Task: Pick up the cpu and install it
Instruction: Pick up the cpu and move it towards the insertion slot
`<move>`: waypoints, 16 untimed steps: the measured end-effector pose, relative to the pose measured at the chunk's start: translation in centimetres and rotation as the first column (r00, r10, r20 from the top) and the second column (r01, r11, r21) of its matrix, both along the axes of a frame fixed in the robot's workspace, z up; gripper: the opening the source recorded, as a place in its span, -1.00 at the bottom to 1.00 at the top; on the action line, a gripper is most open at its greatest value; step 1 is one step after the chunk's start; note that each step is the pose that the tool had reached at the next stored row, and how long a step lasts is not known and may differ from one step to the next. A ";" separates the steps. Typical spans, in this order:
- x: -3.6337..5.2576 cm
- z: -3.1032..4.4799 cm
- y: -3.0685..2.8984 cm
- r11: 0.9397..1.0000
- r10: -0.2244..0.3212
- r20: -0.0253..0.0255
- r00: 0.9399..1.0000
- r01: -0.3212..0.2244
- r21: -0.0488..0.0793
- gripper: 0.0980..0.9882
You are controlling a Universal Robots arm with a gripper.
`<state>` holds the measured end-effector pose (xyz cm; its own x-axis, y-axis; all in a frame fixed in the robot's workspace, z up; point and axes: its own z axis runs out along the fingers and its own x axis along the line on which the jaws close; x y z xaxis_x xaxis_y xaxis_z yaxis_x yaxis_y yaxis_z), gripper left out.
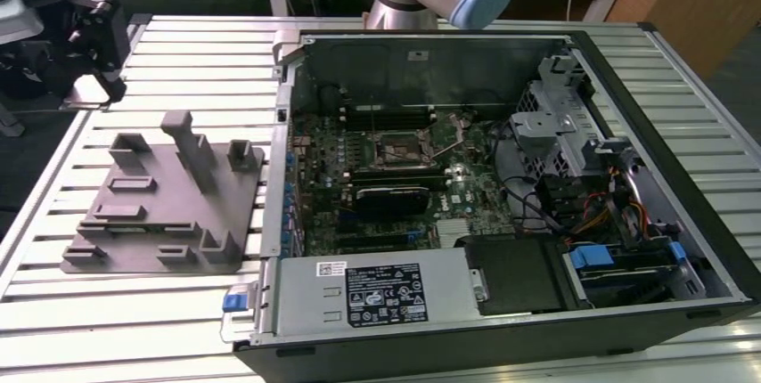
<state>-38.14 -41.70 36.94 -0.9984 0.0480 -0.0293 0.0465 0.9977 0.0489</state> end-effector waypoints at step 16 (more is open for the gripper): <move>2.44 0.00 0.00 1.000 0.000 0.000 1.000 0.000 0.000 0.00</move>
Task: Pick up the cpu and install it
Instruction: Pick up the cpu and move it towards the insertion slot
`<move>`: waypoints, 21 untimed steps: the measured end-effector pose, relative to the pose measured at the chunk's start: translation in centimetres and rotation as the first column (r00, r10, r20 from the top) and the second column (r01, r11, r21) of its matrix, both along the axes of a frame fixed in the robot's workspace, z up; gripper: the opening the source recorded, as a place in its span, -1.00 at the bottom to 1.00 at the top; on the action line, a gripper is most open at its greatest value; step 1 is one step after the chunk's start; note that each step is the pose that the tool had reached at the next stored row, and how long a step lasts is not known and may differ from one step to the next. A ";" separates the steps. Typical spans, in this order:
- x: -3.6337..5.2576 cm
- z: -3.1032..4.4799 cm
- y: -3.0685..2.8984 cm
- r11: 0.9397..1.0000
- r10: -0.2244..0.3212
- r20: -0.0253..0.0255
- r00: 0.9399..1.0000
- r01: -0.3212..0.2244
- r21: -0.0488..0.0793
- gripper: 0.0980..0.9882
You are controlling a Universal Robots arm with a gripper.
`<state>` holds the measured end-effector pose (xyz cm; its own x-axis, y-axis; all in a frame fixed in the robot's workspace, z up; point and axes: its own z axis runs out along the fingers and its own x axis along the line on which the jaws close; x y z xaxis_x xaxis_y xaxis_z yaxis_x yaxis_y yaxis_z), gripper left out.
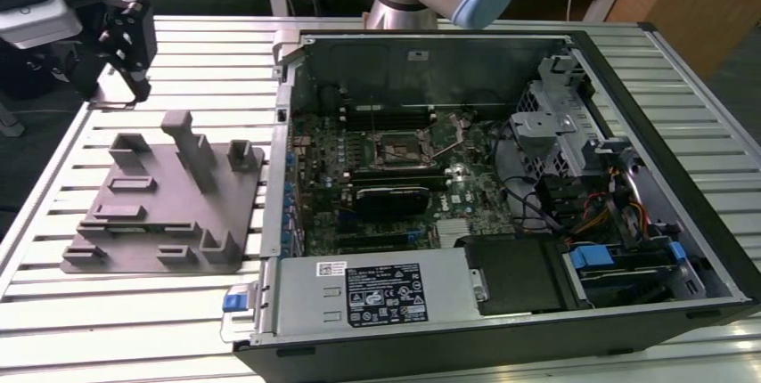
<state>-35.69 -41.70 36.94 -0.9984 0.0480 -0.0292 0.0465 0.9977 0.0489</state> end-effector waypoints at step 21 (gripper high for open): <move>2.86 0.00 0.00 1.000 0.000 0.000 1.000 0.000 0.000 0.00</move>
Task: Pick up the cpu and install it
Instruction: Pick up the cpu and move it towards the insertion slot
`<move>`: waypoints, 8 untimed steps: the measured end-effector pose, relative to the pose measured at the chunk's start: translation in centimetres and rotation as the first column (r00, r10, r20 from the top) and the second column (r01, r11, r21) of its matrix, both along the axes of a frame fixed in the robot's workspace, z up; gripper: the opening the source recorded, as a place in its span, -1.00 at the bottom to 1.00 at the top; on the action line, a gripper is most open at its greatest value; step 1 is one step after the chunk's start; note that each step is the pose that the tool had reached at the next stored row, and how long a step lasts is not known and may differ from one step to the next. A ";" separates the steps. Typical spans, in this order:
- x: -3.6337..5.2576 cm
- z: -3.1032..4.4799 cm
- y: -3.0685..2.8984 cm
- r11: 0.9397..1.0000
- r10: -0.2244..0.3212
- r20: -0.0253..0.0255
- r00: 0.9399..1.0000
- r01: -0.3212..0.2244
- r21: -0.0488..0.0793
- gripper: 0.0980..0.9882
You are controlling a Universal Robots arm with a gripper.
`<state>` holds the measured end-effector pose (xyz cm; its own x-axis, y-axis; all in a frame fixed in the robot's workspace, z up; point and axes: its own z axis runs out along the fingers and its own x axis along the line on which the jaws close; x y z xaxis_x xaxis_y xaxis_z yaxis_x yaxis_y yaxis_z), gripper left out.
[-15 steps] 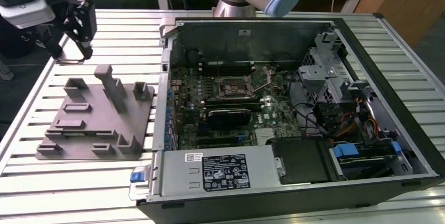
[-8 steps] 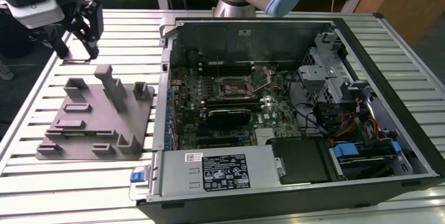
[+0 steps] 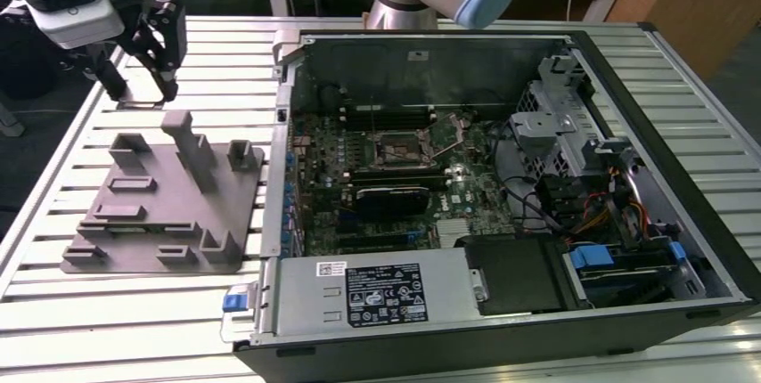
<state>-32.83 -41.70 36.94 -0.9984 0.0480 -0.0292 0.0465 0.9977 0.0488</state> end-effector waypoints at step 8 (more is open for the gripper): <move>1.40 -0.01 0.00 1.000 0.000 0.000 1.000 0.000 0.000 0.00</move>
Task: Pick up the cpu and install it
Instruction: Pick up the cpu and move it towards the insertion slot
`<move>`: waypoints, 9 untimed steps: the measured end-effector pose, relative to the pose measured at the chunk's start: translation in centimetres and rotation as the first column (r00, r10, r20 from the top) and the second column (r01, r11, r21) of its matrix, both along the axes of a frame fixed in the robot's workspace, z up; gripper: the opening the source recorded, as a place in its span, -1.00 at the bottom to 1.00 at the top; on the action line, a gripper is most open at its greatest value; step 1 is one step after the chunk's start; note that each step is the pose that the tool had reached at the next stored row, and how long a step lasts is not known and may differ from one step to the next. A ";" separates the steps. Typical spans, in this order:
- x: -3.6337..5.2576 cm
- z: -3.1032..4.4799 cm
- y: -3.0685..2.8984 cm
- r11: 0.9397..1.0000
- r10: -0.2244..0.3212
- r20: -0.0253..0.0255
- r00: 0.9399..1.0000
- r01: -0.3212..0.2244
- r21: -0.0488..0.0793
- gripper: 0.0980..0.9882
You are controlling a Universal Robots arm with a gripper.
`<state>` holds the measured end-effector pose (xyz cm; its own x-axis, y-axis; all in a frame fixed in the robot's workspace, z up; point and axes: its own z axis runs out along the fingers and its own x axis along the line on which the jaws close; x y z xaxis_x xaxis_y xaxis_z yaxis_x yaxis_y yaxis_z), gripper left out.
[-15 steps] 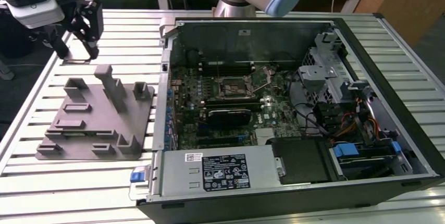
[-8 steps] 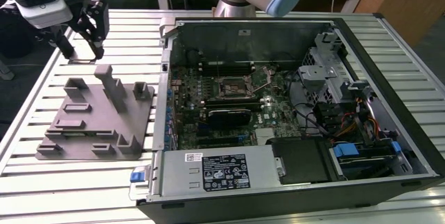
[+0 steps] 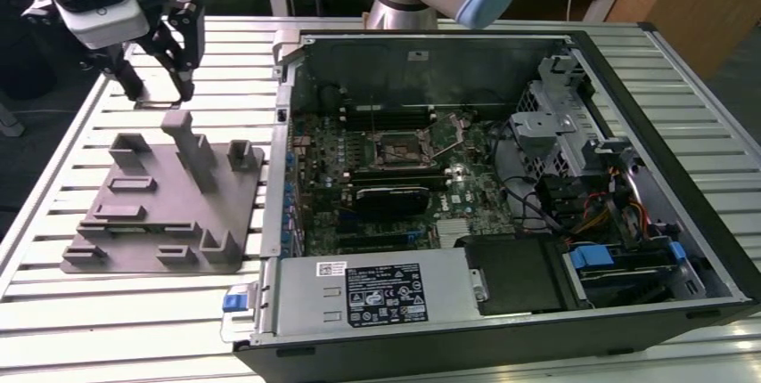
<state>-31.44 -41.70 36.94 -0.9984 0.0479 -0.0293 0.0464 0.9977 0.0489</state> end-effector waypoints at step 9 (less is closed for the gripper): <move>1.40 0.00 0.00 1.000 0.000 0.000 1.000 0.000 0.000 0.00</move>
